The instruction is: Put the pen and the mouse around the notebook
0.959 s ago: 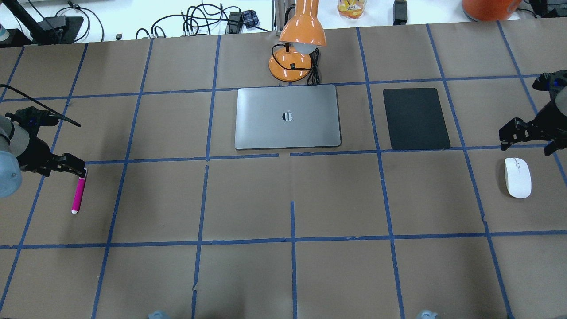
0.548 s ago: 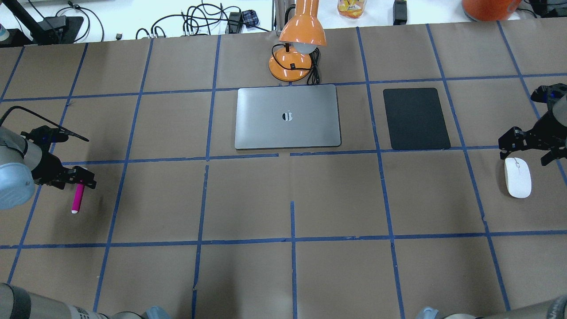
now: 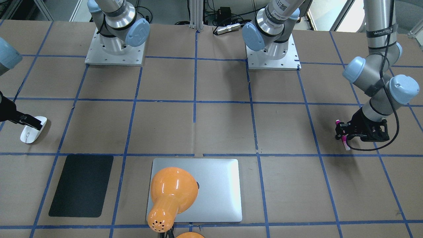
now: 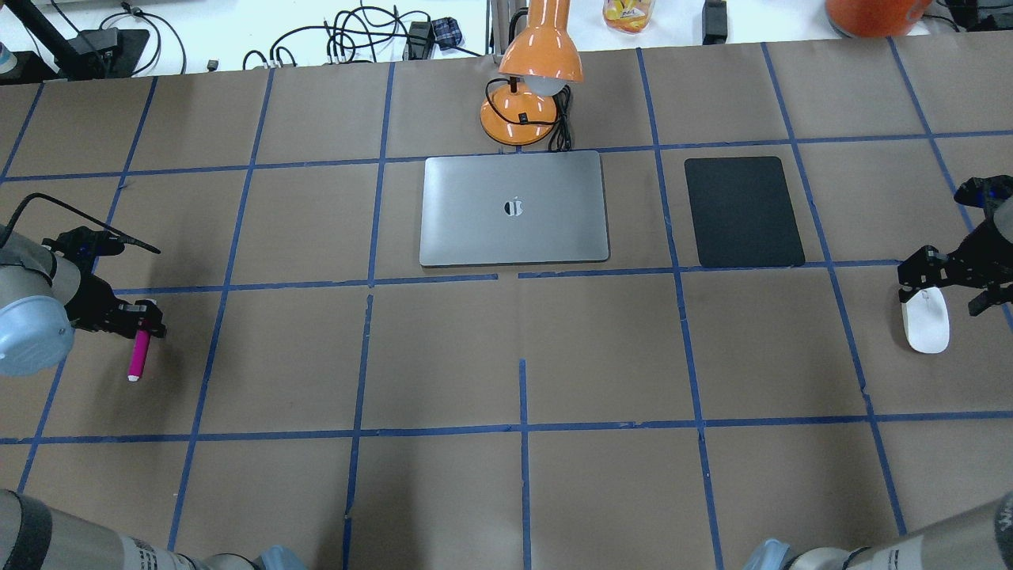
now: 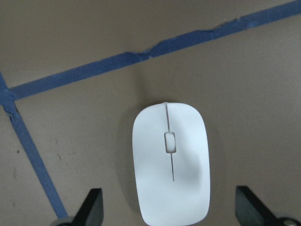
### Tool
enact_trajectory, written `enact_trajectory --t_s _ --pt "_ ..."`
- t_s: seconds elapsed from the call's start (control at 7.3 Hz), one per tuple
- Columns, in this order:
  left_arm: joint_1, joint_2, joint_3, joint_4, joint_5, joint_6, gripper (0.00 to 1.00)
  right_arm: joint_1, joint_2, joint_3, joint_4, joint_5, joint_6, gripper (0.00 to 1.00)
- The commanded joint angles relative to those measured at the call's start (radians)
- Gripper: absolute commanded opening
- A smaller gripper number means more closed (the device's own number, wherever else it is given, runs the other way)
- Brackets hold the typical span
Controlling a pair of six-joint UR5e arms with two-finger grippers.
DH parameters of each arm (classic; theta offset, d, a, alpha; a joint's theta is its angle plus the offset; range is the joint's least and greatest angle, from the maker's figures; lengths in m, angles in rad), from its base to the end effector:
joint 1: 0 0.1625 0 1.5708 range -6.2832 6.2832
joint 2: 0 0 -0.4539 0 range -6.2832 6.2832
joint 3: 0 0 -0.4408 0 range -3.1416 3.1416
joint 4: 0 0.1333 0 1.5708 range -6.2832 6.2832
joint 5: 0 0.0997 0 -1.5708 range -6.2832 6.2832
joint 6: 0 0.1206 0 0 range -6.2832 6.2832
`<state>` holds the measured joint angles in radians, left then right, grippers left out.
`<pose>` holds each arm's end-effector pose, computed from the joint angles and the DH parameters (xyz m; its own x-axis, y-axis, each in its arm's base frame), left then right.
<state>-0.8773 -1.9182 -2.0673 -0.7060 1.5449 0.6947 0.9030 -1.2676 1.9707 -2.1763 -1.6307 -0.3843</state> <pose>0.2464 -0.5099 0.1414 -1.0000 0.0016 0.0065 0.0014 0.9995 -0.0326 -0.2473 -0.5172 0.1812 -0.9610 0.2758 0.0187 0.2762 0.9545 0.1127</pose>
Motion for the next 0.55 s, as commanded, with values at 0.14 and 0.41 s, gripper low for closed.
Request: enact_trajectory --t_s 0.14,0.41 --pt "0.001 0.007 0.0 -0.004 -0.002 -0.009 0.0 -0.001 0.034 -0.003 -0.002 -0.008 -0.005 1.0" --pt "0.004 0.008 0.0 -0.017 -0.003 -0.012 0.0 -0.001 0.046 -0.007 -0.004 -0.009 -0.005 1.0"
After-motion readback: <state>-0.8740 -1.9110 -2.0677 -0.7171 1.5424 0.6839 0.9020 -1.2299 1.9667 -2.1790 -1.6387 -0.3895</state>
